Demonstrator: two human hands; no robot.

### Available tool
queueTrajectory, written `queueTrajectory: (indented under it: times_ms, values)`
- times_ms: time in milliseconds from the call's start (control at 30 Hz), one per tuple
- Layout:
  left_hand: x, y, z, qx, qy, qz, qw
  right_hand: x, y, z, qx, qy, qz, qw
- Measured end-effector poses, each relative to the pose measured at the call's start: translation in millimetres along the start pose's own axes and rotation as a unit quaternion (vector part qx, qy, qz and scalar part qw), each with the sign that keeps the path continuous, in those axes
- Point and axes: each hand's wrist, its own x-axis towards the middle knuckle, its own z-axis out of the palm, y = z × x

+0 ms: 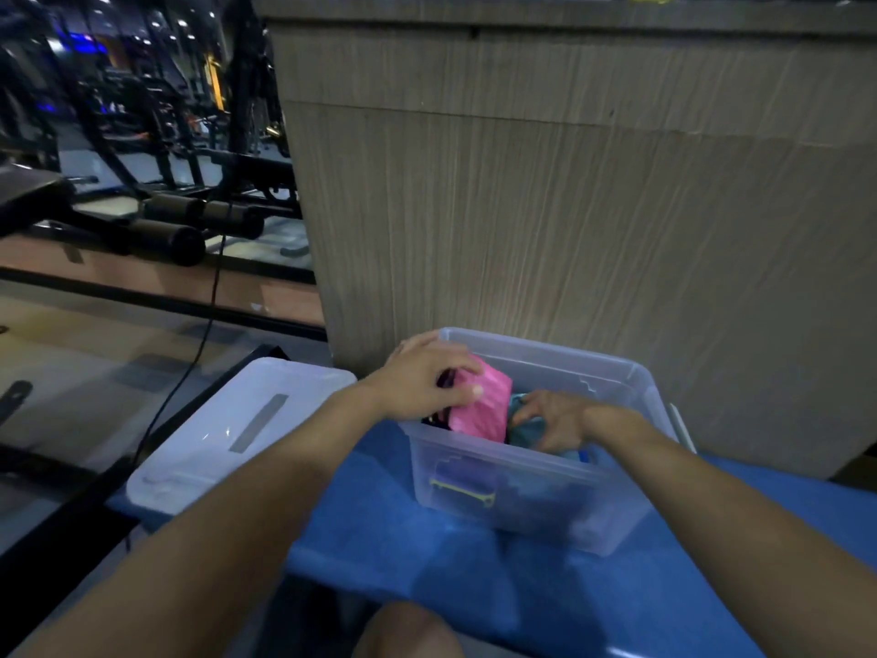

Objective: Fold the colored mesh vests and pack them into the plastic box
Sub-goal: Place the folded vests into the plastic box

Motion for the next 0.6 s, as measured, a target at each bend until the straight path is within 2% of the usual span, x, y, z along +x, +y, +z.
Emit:
queueTrajectory:
  times_ms: [67, 100, 133, 167, 233, 300, 367, 433, 500, 600]
  values:
    - [-35.1, -21.7, -5.1, -0.072, 0.184, 0.017, 0.98, -8.3, -2.4, -4.8, 0.019, 0.017, 0.001, 1.0]
    - [-59.0, -40.2, -3.9, -0.062, 0.24, -0.015, 0.969, -14.1, -5.2, -7.7, 0.02, 0.019, 0.008, 1.0]
    - [-85.8, -58.5, -1.3, -0.02, 0.265, -0.067, 0.962, -19.6, -8.5, -10.3, 0.02, 0.016, 0.016, 1.0]
    - [-113.0, -77.3, 2.6, 0.045, 0.241, -0.144, 0.959, -24.3, -11.8, -12.7, 0.024, 0.018, 0.017, 0.999]
    - [-164.0, -112.3, 19.9, 0.155, 0.06, -0.323, 0.932, -31.2, -19.5, -15.2, 0.036, 0.025, 0.0, 0.999]
    - [-204.3, -128.5, 36.1, 0.159, -0.091, -0.406, 0.895, -36.0, -29.5, -17.3, 0.041, 0.047, -0.022, 0.998]
    - [-233.4, -130.5, 47.1, 0.154, -0.112, -0.372, 0.908, -37.9, -39.0, -19.7, 0.043, 0.072, -0.033, 0.996]
    - [-249.2, -131.4, 56.6, 0.21, -0.074, -0.311, 0.924, -43.9, -49.7, -24.5, 0.069, 0.078, -0.035, 0.994]
    - [-260.0, -138.0, 65.0, 0.241, -0.032, -0.299, 0.923, -51.7, -61.7, -24.9, 0.072, 0.094, -0.045, 0.992]
    - [-258.7, -128.6, 54.2, 0.331, 0.029, -0.227, 0.916, -69.8, -74.7, -21.5, 0.053, 0.137, -0.042, 0.988]
